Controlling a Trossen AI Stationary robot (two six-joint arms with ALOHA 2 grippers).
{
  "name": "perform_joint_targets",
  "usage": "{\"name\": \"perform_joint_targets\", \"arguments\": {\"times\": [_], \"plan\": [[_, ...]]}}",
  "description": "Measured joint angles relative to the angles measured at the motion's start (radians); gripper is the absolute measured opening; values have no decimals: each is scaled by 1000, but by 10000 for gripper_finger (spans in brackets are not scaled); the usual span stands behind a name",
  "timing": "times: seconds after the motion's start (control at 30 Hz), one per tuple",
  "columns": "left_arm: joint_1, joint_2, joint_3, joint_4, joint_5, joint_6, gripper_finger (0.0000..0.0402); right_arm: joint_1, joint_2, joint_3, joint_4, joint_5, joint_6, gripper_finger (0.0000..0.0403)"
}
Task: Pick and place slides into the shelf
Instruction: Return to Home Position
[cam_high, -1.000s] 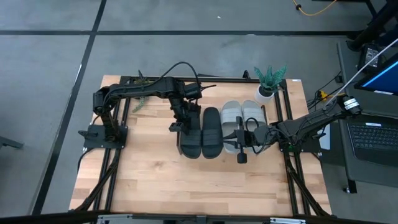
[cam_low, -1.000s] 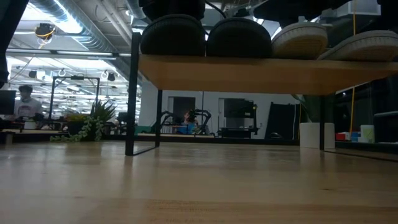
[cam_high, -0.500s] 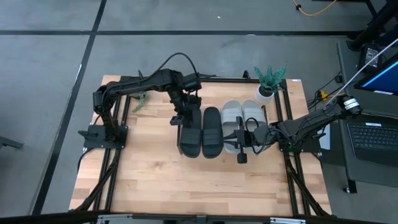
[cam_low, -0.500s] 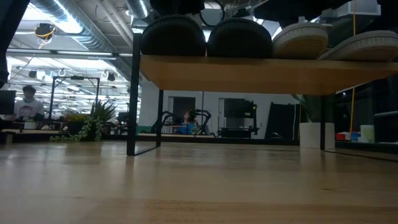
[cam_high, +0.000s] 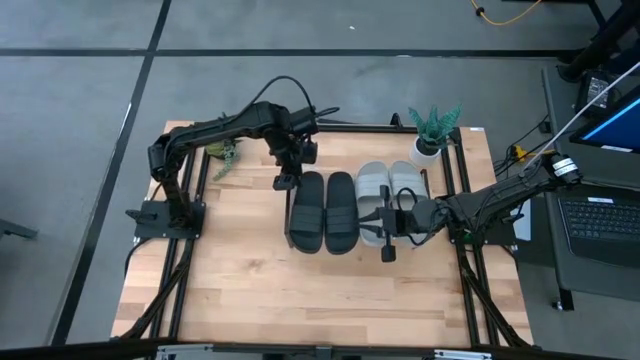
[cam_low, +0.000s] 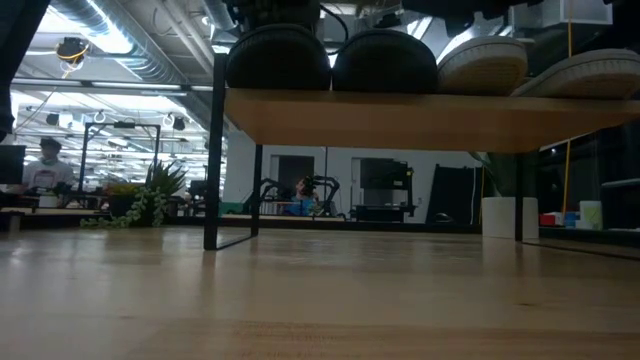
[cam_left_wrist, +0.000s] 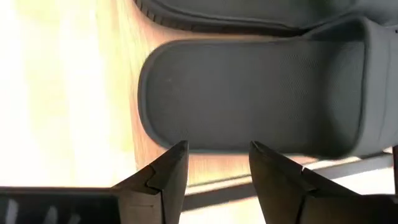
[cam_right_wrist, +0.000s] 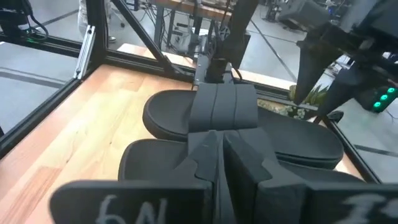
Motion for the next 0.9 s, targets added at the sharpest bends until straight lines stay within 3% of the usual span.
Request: {"name": "perform_joint_targets", "arguments": {"times": [0.2, 0.53, 0.7, 0.9], "plan": [[0, -41, 33, -39, -75, 25, 138, 0, 0, 0, 24, 0, -1, 28], [-15, -131, 128, -60, -85, 51, 7, -70, -49, 40, -49, -3, 40, 9], [-6, -203, 132, -76, -95, 51, 3, -106, -100, 145, -276, 0, 84, 8], [-7, -308, 120, -58, -41, 49, 1, -110, -155, 182, -374, -2, 23, 5]]}}
